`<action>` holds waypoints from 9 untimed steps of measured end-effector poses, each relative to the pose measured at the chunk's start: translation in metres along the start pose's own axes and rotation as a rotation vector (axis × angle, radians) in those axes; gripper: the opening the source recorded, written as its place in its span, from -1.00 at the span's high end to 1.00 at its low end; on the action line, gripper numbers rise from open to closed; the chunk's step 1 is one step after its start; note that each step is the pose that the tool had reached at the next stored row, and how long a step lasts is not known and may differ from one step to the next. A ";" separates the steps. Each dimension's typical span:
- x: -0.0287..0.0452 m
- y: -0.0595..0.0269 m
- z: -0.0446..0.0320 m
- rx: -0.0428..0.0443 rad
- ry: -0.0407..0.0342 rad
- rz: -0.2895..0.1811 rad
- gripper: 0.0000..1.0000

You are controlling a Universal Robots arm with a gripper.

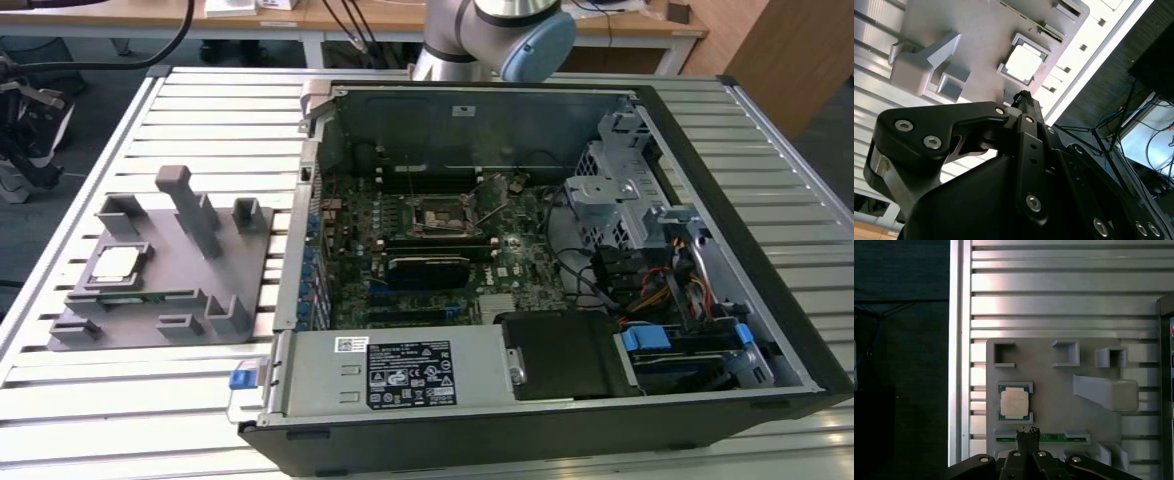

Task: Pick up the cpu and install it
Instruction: 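Pick up the cpu and move it towards the insertion slot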

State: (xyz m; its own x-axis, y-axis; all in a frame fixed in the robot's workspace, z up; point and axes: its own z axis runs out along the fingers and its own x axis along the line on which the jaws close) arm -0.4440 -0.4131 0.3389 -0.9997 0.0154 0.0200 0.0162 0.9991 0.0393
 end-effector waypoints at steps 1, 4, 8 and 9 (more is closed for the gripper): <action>0.0000 -0.0001 0.0007 -0.0001 -0.0001 0.000 0.79; -0.0001 -0.0002 0.0023 0.0000 0.0000 0.000 0.79; 0.0000 -0.0005 0.0038 0.0001 0.0010 0.000 0.79; -0.0001 -0.0008 0.0042 0.0001 0.0012 0.000 0.79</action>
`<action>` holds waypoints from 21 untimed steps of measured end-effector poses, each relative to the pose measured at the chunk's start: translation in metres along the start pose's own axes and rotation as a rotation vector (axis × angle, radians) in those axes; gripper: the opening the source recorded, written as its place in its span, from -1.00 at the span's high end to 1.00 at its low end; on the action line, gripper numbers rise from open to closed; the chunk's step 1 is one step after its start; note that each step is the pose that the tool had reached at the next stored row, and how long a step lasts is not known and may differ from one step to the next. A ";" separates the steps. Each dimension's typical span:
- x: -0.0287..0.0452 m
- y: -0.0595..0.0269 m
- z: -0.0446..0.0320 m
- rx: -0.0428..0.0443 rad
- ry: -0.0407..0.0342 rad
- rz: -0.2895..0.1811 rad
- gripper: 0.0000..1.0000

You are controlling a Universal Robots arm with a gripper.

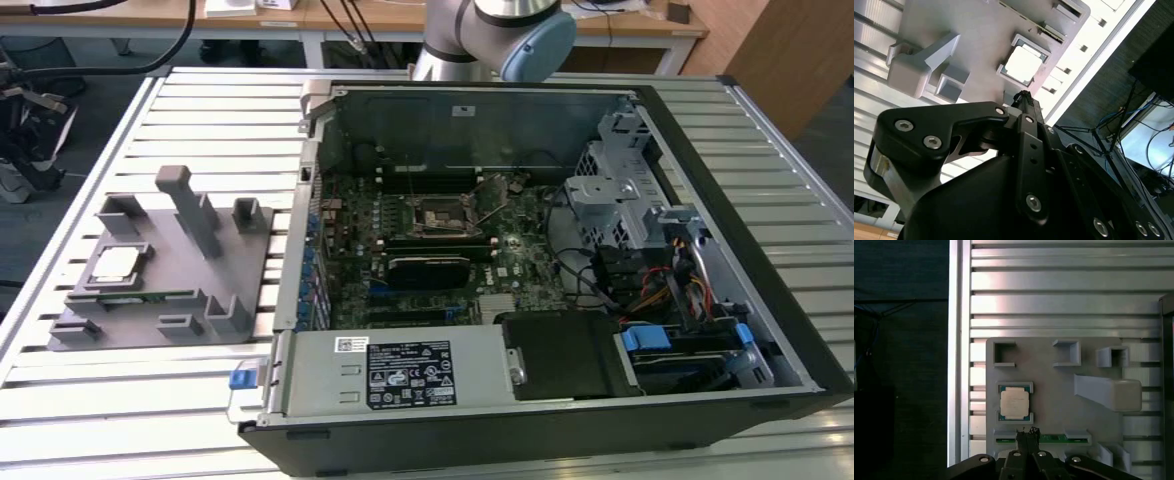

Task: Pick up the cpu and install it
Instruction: 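Pick up the cpu and move it towards the insertion slot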

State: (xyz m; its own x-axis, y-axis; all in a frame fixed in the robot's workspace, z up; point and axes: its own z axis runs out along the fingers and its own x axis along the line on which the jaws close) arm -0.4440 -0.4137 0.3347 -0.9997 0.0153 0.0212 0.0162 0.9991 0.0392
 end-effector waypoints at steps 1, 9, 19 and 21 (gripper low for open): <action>0.0000 -0.0001 0.0003 0.0000 0.0000 0.000 0.79; -0.0001 -0.0008 0.0037 -0.0001 0.0000 0.000 0.79; -0.0003 -0.0012 0.0100 0.0000 0.0001 0.000 0.79; -0.0003 -0.0012 0.0110 0.0000 0.0001 0.000 0.79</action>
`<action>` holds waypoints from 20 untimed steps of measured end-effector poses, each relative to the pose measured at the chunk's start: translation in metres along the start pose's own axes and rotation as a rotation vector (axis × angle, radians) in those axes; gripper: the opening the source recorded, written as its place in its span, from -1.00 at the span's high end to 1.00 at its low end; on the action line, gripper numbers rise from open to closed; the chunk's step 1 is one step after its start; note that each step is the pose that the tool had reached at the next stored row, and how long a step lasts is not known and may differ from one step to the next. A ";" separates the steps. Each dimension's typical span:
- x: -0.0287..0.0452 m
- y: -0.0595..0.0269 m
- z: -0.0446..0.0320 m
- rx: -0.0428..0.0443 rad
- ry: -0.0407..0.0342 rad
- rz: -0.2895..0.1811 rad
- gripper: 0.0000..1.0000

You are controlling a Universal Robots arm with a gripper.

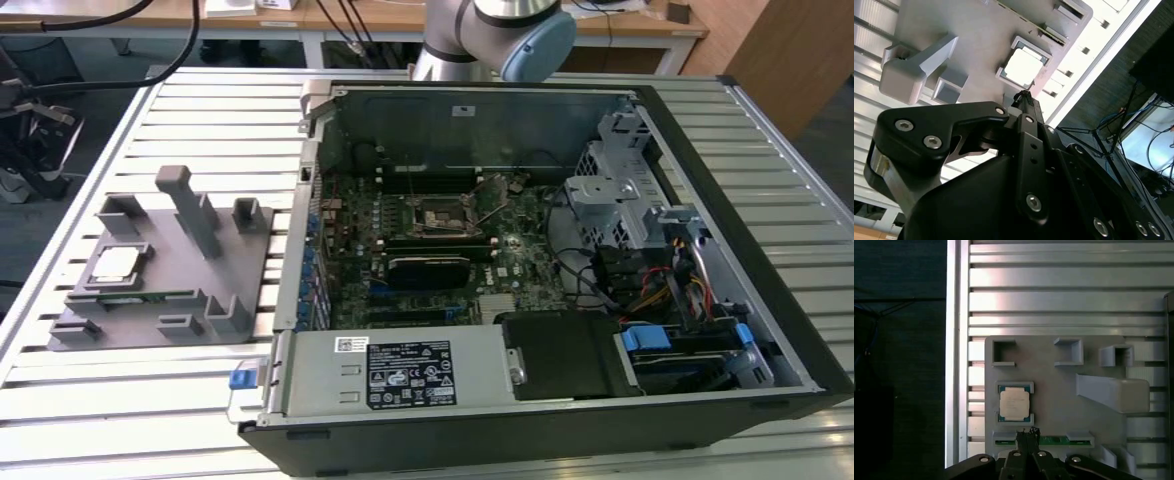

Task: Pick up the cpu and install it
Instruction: 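Pick up the cpu and move it towards the insertion slot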

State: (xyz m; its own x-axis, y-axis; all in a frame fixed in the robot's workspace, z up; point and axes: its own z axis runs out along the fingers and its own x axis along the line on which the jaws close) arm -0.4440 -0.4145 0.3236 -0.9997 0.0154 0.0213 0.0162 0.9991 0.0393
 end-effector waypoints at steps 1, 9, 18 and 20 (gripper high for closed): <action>0.0000 0.0000 0.0005 0.0000 -0.0001 0.000 0.79; -0.0001 -0.0003 0.0042 0.0000 -0.0001 0.000 0.79; -0.0002 -0.0018 0.0086 0.0000 -0.0001 0.000 0.79; -0.0002 -0.0021 0.0101 0.0000 -0.0001 -0.002 0.79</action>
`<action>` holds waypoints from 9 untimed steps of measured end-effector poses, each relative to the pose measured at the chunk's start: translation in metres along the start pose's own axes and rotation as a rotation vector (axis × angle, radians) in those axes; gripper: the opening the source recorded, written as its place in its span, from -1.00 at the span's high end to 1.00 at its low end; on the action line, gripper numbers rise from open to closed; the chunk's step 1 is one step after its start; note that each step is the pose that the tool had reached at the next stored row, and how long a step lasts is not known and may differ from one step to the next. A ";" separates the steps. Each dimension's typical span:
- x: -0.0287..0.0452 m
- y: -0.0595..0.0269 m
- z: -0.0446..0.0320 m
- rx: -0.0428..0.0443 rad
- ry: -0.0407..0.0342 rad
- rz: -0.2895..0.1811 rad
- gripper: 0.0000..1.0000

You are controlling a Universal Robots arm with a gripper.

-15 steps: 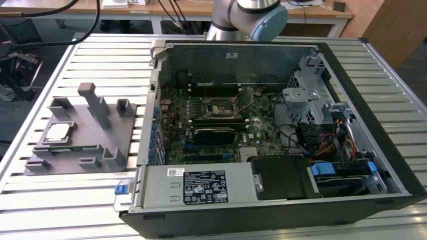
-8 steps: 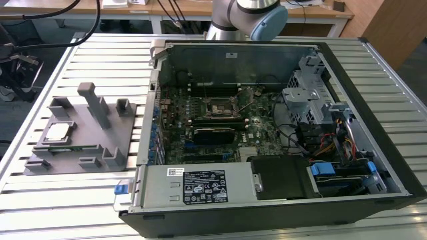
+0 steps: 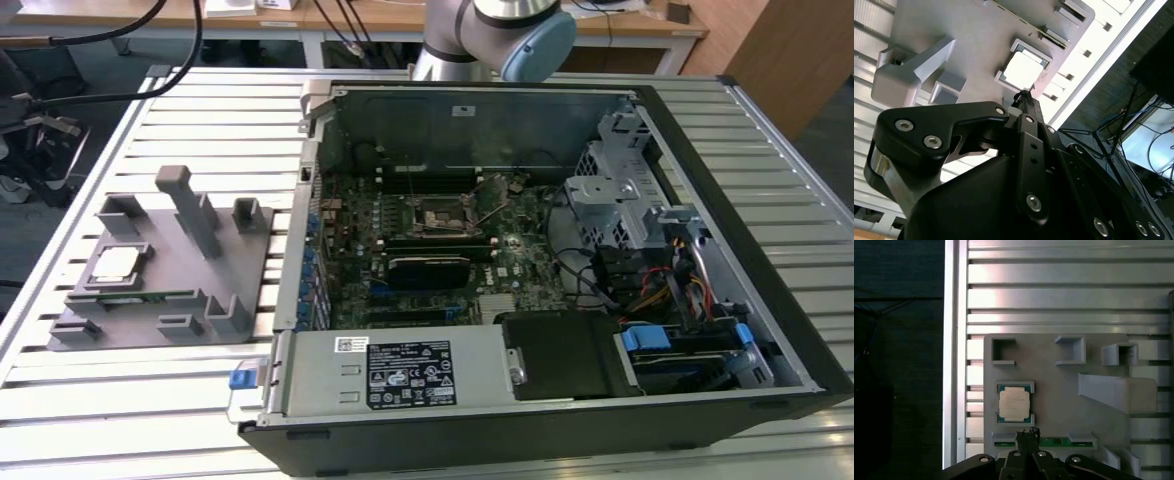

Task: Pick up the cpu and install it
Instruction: 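Pick up the cpu and move it towards the insertion slot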

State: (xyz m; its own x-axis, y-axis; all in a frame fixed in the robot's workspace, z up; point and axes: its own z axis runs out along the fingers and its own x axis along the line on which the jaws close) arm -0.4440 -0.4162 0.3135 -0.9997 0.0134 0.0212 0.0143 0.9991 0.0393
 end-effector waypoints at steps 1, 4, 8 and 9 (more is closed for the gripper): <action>0.0000 -0.0002 0.0008 0.0002 0.0003 -0.002 0.79; -0.0001 -0.0008 0.0037 0.0003 0.0017 -0.012 0.77; -0.0002 -0.0020 0.0079 0.0003 0.0044 -0.023 0.42; -0.0002 -0.0021 0.0091 0.0003 0.0047 -0.025 0.42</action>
State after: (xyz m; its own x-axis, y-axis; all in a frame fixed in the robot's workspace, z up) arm -0.4440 -0.4179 0.3042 -0.9996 -0.0121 0.0248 -0.0111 0.9992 0.0396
